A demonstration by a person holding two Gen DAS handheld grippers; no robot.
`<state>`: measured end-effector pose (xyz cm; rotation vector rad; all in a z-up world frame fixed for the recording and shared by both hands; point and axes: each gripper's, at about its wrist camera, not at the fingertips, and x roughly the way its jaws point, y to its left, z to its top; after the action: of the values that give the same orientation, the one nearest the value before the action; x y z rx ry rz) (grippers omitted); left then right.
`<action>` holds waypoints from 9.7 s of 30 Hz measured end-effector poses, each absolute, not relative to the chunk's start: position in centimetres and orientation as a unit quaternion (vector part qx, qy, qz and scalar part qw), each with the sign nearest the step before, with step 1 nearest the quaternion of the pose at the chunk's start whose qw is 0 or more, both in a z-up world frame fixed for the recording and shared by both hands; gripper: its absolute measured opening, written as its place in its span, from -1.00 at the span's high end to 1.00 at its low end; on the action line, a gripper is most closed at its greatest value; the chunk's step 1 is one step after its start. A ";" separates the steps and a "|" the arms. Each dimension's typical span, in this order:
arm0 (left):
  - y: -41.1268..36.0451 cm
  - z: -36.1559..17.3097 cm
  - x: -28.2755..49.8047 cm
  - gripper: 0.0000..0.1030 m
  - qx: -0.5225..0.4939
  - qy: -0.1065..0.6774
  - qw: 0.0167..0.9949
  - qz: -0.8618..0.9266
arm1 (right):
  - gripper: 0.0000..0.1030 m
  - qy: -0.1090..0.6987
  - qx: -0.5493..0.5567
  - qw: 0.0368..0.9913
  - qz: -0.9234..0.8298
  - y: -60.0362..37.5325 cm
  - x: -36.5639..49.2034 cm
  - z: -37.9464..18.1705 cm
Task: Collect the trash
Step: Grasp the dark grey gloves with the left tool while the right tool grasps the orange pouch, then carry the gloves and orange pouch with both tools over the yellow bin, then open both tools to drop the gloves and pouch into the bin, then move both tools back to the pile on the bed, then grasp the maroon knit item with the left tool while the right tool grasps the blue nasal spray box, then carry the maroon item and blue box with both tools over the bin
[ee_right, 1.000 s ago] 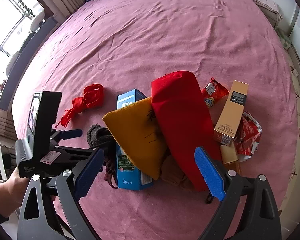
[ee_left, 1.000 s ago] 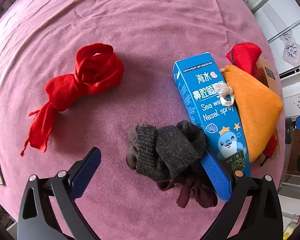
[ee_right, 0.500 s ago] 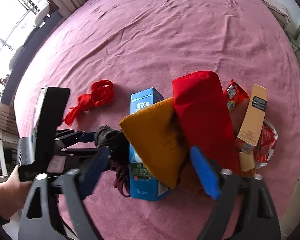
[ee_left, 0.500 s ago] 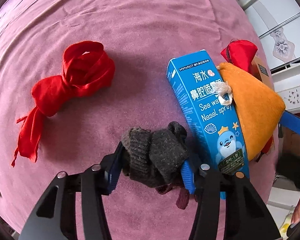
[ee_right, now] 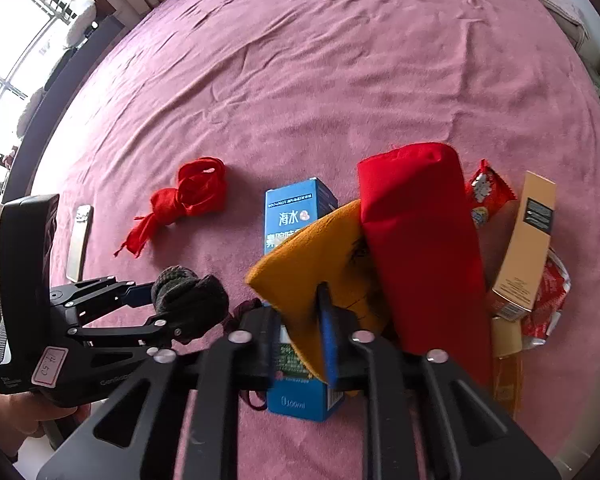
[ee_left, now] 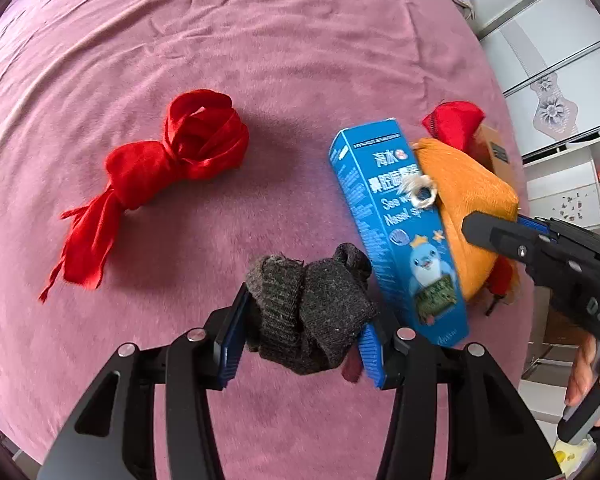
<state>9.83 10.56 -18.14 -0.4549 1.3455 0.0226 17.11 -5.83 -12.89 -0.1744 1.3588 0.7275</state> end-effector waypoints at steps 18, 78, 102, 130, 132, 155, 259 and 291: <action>2.7 -8.8 6.2 0.06 -0.188 0.593 0.782 -0.043 | 0.84 0.575 -0.002 0.741 0.347 -15.5 13.6 -2.1; -49.1 -10.7 18.8 -0.66 0.030 0.616 0.724 -0.310 | 0.34 0.566 0.154 0.807 0.062 -67.1 14.9 -5.9; -43.9 -8.8 18.1 -0.76 -0.001 0.610 0.739 -0.287 | 0.09 0.556 0.151 0.812 0.092 -63.5 15.5 -3.5; -17.9 -7.9 10.2 -0.76 -0.092 0.597 0.793 -0.078 | 0.09 0.580 0.057 0.755 0.301 -37.8 14.9 -2.5; -16.0 -8.2 9.5 -0.76 -0.099 0.597 0.794 -0.062 | 0.09 0.582 0.051 0.749 0.311 -36.1 14.8 -2.6; 0.7 -12.5 5.0 -0.76 -0.180 0.603 0.776 0.038 | 0.09 0.607 -0.034 0.694 0.385 -17.0 13.1 -5.9; -20.8 -13.4 10.0 0.49 -0.055 0.665 0.723 -0.178 | 0.11 0.641 0.055 0.727 0.239 -37.7 12.0 -8.4; -48.5 -16.9 18.7 0.45 0.010 0.667 0.662 -0.342 | 0.10 0.608 0.164 0.774 0.057 -64.7 15.3 -10.5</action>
<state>18.68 -48.52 -16.91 0.0215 1.5075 -0.7732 15.26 -64.70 -10.51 0.3553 1.3174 0.1236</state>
